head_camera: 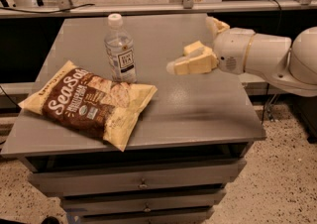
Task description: Move blue plastic bottle near brown chip bag
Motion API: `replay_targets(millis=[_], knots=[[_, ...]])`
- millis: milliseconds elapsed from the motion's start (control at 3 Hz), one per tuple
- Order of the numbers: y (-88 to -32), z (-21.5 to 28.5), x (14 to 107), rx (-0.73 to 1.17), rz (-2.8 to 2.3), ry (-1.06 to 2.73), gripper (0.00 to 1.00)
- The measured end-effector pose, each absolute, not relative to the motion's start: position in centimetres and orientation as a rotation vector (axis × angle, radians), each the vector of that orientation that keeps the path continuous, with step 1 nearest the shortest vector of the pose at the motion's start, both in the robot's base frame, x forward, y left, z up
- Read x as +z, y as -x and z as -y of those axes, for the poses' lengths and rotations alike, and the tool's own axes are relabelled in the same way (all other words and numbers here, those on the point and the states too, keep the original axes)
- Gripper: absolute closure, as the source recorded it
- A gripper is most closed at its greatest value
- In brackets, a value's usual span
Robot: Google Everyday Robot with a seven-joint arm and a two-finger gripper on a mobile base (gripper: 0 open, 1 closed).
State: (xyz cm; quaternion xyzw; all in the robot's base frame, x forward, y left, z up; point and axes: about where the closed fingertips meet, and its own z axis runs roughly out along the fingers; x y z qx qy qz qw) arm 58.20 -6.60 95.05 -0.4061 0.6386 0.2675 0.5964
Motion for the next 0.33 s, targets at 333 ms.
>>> replay_targets(millis=[333], knots=[[-58.11,8.02,95.28,0.601,-1.487,0.924,0.0]])
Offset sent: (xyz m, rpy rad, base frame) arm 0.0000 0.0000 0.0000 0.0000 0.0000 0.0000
